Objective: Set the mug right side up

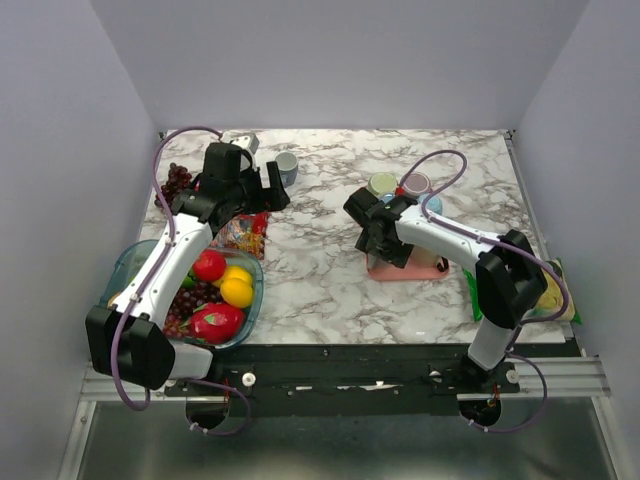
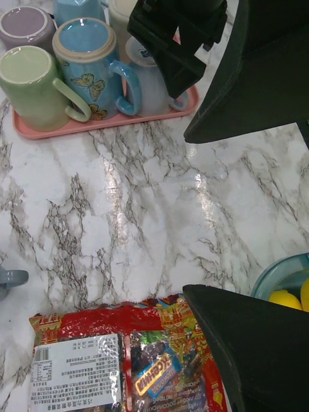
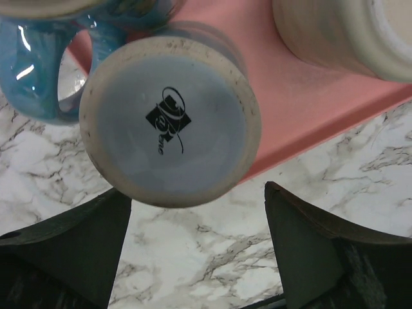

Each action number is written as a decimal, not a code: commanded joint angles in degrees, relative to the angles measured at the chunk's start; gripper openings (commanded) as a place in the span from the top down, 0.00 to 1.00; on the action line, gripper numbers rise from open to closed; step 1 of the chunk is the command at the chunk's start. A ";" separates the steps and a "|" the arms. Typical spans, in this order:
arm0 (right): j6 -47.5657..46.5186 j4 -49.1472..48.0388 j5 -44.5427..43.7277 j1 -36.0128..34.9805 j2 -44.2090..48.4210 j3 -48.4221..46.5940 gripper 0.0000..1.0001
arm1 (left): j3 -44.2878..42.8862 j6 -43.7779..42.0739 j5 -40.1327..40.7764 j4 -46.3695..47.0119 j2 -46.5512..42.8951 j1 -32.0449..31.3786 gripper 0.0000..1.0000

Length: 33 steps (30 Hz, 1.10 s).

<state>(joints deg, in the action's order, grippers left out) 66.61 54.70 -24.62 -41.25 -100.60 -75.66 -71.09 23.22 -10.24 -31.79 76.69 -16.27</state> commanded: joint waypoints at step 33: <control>-1.74 -3.10 -10.71 -0.76 2.16 6.04 0.46 | 4.03 -0.28 -0.31 2.08 -2.33 -0.34 0.01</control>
<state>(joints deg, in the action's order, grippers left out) 65.14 52.10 -30.68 -41.58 -100.99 -71.00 -67.57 23.16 -10.20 -30.89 74.78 -16.27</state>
